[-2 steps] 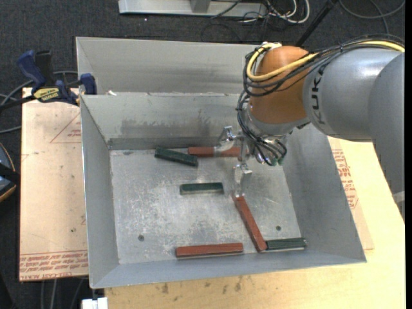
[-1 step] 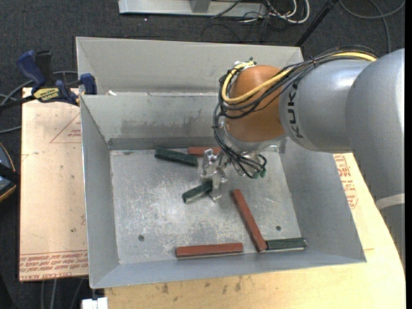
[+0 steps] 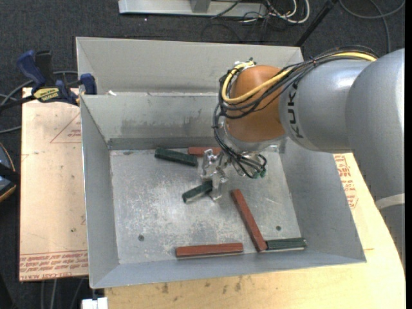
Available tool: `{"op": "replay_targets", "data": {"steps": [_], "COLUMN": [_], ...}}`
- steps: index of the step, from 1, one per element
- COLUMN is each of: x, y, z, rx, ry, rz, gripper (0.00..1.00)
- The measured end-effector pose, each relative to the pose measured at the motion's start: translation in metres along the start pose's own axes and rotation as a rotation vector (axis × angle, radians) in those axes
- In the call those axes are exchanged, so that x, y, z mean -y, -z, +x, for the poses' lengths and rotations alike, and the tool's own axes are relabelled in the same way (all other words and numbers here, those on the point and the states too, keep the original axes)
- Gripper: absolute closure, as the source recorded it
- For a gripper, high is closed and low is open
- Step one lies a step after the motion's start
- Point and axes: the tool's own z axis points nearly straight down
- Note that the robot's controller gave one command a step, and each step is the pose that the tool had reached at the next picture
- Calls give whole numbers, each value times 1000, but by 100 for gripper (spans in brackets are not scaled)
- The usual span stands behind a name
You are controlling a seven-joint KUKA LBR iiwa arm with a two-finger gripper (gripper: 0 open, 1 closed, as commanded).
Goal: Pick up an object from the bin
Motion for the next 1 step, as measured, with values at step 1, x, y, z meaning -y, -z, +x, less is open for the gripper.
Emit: {"op": "replay_targets", "data": {"steps": [1], "x": [3], "y": [129], "z": [-4], "rx": [-19], "ry": [24], "rz": [-4], "gripper": [100]}}
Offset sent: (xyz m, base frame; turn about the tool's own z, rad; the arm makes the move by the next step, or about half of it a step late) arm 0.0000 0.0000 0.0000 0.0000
